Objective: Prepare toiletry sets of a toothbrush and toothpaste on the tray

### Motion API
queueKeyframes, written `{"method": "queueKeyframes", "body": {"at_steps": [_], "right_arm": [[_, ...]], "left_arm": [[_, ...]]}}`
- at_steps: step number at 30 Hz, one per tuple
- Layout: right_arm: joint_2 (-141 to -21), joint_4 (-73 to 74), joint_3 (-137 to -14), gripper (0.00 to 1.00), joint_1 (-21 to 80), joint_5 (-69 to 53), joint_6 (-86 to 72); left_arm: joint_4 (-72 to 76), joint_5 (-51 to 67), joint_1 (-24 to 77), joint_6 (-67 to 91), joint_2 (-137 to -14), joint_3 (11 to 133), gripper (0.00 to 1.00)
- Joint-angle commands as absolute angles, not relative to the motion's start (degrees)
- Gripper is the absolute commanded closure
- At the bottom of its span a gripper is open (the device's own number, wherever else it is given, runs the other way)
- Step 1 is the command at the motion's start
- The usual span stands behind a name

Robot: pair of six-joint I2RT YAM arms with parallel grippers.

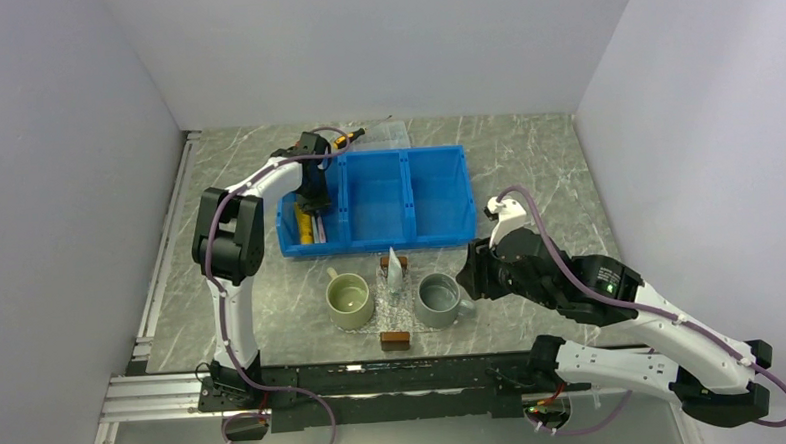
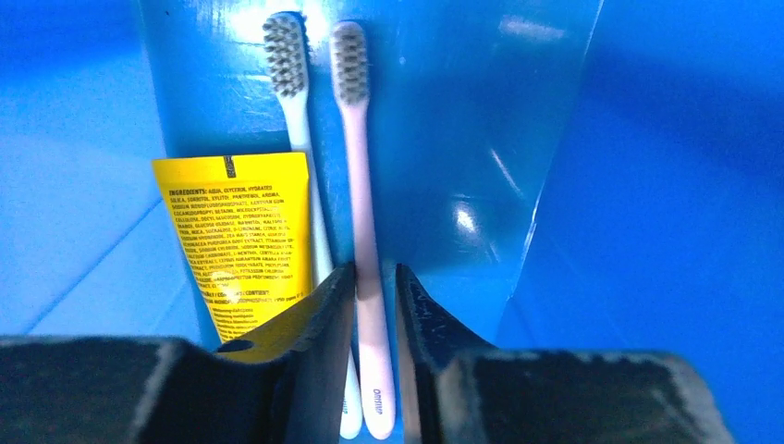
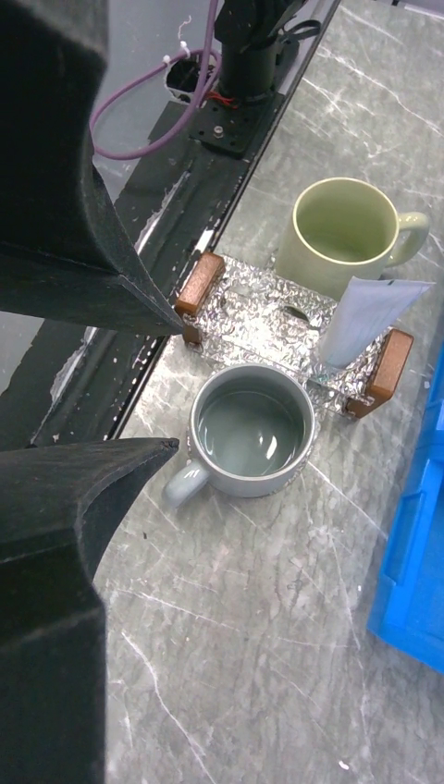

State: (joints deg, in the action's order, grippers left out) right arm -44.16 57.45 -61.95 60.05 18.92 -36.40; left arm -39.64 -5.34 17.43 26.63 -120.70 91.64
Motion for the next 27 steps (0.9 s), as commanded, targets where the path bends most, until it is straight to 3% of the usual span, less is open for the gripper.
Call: {"method": "queueKeyframes", "body": {"at_steps": [1, 5, 9, 27], "right_arm": [[-44.2, 56.9, -61.9, 0.53, 60.2, 18.3, -36.6], [-44.4, 56.7, -62.0, 0.53, 60.2, 18.2, -36.6], [-44.6, 56.5, -62.1, 0.53, 60.2, 18.0, -36.9], [-47.6, 54.4, -64.0, 0.54, 60.2, 19.0, -36.7]], "left_arm": [[-38.8, -4.4, 17.4, 26.3, -121.1, 90.6, 0.75], [-38.3, -3.7, 17.4, 25.9, -120.2, 89.5, 0.82], [-37.5, -3.1, 17.4, 25.5, -118.7, 88.7, 1.0], [-33.6, 2.2, 17.4, 21.3, -102.3, 83.7, 1.0]]}}
